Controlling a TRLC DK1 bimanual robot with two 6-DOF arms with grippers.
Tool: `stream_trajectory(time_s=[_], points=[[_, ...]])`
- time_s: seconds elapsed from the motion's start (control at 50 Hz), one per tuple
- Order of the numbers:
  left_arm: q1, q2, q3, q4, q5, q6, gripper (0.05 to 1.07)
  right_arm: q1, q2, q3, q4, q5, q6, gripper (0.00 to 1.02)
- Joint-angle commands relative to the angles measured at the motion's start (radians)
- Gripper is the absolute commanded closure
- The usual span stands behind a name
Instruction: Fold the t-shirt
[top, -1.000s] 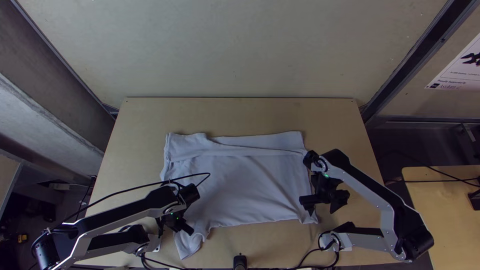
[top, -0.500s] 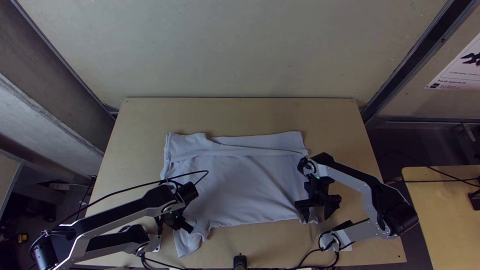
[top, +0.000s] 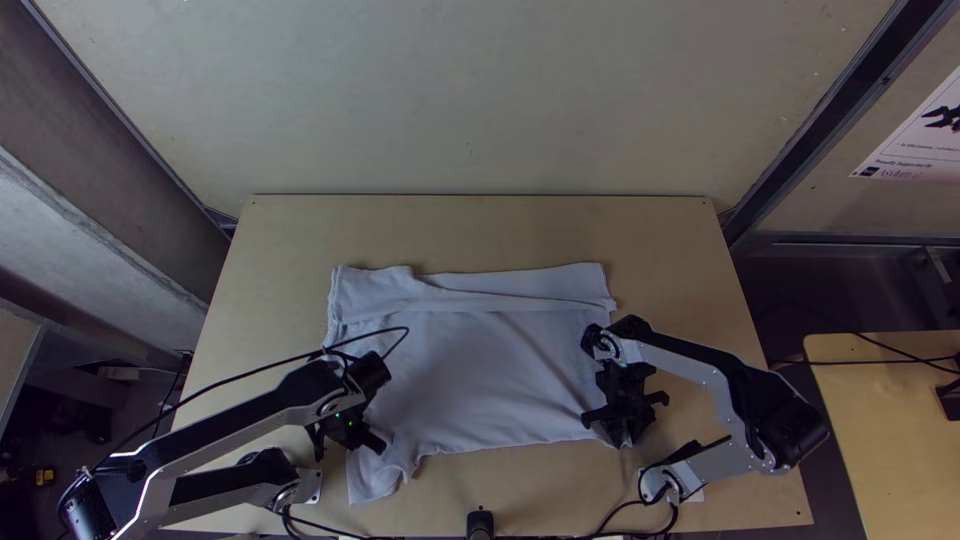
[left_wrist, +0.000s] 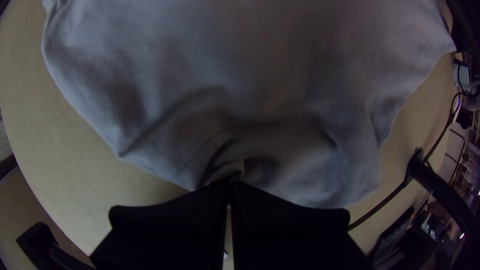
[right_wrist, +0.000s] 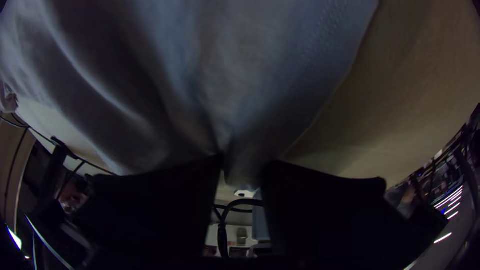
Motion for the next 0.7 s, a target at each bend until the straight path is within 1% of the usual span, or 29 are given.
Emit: stream_trajectory(time_s=[0.0,0.16,0.36,0.48,0.6,0.68], points=[[0.056,-0.031,0.034,-0.002,-0.012,0.024,1.04,0.024,-0.051,0.003,-0.011,0.015,-0.001,0.99],[0.165,-0.094,0.082,-0.01,-0.011,0.073,1.04,0.002,-0.158,0.058,-0.063,0.013,0.008,0.99],[0.349,-0.16,0.134,-0.025,-0.003,0.224,1.04,-0.051,-0.221,0.104,-0.084,0.056,0.031,0.99],[0.466,-0.189,0.145,-0.028,-0.003,0.303,1.04,-0.099,-0.233,0.13,-0.084,0.073,0.031,0.99],[0.544,-0.204,0.155,-0.036,-0.003,0.38,1.04,-0.133,-0.232,0.155,-0.08,0.107,0.03,1.0],[0.592,-0.197,0.165,-0.036,-0.003,0.421,1.04,-0.149,-0.223,0.189,-0.075,0.113,0.031,0.99]])
